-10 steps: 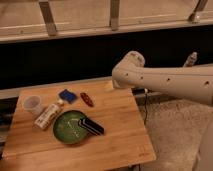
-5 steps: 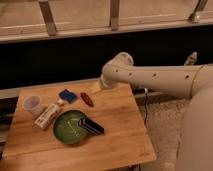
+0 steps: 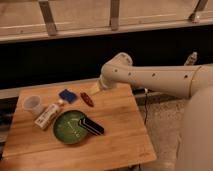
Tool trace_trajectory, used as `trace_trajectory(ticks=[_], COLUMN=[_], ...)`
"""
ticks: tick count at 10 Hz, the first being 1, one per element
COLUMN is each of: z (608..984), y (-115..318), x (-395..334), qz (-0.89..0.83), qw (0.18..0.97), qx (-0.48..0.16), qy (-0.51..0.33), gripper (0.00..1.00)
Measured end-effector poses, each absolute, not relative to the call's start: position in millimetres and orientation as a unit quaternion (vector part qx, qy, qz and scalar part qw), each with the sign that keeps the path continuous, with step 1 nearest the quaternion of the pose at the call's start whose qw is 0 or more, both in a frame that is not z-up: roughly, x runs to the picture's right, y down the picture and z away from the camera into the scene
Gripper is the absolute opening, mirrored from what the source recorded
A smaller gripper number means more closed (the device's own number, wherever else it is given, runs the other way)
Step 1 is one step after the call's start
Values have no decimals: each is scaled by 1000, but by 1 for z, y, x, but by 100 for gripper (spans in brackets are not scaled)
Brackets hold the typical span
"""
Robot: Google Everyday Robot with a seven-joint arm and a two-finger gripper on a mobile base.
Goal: Drag the pepper across the table
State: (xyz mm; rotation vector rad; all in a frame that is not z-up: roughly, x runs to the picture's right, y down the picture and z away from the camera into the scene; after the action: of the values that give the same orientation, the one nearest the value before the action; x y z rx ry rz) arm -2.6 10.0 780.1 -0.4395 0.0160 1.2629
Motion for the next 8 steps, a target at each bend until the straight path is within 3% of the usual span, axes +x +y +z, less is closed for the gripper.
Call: trace_trajectory(ticks=[4,8], z=[781,815], y=[28,22], x=[31,-9], qz=[576,534], qw=[790,813], qx=[-213,-234], qy=[9,-2], gripper=[80,80])
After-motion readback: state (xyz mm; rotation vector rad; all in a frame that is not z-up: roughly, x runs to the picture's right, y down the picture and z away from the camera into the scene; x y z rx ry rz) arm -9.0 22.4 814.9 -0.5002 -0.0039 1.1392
